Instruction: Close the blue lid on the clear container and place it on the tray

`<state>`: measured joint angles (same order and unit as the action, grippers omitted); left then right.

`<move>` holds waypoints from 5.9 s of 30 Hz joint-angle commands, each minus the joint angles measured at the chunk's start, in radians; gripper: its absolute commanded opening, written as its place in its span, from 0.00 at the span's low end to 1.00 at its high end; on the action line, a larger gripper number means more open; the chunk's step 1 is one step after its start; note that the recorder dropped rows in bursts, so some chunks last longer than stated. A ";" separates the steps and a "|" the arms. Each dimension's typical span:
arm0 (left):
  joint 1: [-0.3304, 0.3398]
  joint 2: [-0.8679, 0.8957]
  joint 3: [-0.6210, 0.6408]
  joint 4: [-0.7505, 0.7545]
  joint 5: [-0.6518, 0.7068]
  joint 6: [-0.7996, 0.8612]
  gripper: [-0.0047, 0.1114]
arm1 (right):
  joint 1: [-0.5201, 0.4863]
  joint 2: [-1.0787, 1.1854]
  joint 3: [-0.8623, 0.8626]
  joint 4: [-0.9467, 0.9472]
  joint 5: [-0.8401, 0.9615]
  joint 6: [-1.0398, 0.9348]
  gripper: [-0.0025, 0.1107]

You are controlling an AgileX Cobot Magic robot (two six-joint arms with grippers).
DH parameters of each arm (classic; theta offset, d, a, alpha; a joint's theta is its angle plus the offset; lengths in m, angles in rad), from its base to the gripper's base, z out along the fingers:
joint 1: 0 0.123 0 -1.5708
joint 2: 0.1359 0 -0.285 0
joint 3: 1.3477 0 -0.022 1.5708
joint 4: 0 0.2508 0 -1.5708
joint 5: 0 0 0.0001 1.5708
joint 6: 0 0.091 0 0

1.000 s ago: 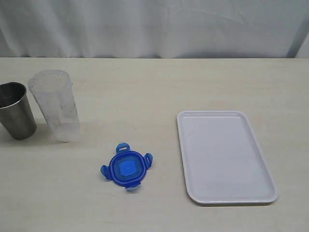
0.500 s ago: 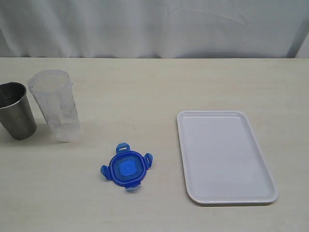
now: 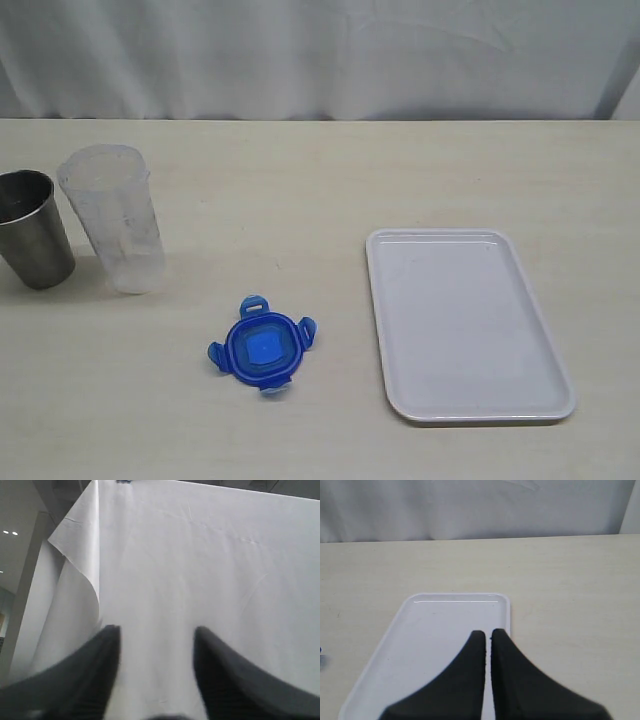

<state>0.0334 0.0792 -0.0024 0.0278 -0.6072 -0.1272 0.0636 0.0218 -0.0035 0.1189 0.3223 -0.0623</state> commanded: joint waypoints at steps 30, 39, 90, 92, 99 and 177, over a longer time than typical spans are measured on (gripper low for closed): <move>0.002 1.517 -0.099 0.001 -0.614 0.205 0.81 | 0.002 0.001 0.004 -0.001 -0.004 0.002 0.06; 0.002 1.648 -0.151 0.013 -0.614 0.206 0.81 | 0.002 0.001 0.004 -0.001 -0.004 0.002 0.06; 0.002 2.025 -0.446 -0.044 -0.614 0.246 0.81 | 0.004 0.001 0.004 -0.001 -0.004 0.002 0.06; 0.002 2.025 -0.453 -0.044 -0.614 0.246 0.81 | 0.004 0.001 0.004 -0.001 -0.004 0.002 0.06; 0.002 2.025 -0.470 -0.040 -0.614 0.246 0.81 | 0.004 0.001 0.004 -0.001 -0.004 0.002 0.06; 0.002 1.681 -0.616 -0.129 -0.259 0.282 0.04 | 0.004 0.001 0.004 -0.001 -0.004 0.002 0.06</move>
<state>0.0334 1.7813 -0.6074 -0.0663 -0.8037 0.1583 0.0636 0.0218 -0.0035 0.1189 0.3223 -0.0623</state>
